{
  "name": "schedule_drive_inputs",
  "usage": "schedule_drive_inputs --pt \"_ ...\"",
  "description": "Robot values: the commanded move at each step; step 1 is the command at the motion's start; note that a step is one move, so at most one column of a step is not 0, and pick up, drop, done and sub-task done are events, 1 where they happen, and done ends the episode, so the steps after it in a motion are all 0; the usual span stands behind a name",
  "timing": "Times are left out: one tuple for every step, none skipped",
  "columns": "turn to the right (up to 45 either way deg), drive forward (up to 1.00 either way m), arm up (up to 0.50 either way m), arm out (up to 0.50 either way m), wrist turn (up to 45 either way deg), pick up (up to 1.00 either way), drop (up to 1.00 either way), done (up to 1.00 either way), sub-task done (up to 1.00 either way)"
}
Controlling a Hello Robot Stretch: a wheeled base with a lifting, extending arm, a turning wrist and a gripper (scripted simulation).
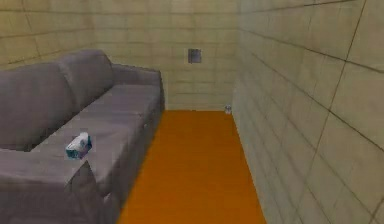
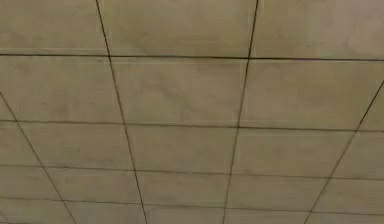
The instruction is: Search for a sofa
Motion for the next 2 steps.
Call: schedule_drive_inputs --pt "0.0 0.2 0.0 0.0 0.0 0.0 0.0 0.0 0.0" --pt "-27.0 0.0 0.0 0.0 0.0 0.0 0.0 0.0 0.0"
